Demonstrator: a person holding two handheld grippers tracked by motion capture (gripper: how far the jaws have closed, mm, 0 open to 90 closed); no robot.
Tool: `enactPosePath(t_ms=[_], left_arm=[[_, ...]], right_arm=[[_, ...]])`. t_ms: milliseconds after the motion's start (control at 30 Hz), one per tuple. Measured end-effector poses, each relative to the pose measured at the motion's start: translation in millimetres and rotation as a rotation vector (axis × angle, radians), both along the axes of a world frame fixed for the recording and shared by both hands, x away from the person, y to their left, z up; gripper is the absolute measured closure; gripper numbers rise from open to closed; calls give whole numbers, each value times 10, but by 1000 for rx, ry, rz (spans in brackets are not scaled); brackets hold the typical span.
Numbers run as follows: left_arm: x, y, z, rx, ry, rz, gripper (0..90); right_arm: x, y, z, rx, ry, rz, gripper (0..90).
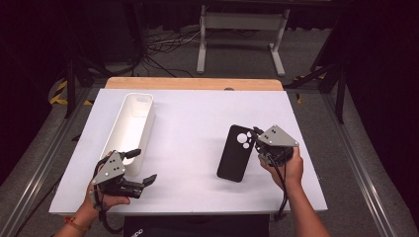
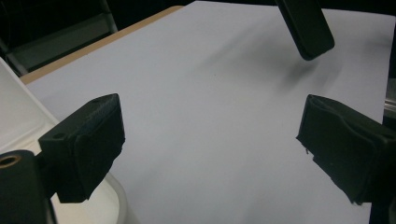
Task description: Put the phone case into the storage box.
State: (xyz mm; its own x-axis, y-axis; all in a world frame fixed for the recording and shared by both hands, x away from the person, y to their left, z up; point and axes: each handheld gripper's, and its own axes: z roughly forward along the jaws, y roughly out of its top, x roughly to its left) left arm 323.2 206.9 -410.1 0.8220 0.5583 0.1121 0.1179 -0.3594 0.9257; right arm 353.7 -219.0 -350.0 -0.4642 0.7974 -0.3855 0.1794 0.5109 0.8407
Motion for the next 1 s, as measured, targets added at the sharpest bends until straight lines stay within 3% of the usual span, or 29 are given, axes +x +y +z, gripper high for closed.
enactPosePath(t_ms=[133, 233, 333, 533, 633, 733, 867, 1000], left_arm=[[54, -132, 124, 10, -23, -27, 88], [112, -224, 201, -11, -39, -43, 88], [180, -352, 282, -31, -37, -70, 87], [300, -606, 363, -34, -29, -103, 78], [360, -795, 401, -67, -6, -135, 77], [381, -905, 427, -49, -22, -146, 78], [399, -1054, 448, -40, -12, -153, 88], [447, -1134, 451, -27, -2, -143, 152]], right_arm=[[-32, 72, 13, -6, -29, 14, 826], [-63, 122, 24, -19, -51, 23, 826], [-84, 161, 30, -16, -60, 36, 826], [-109, 232, 34, -27, -73, 53, 826], [-118, 269, 30, -28, -85, 59, 826], [-130, 298, 29, -29, -94, 66, 825], [-161, 370, 27, -34, -114, 82, 825], [-199, 442, 27, -37, -136, 106, 825]])
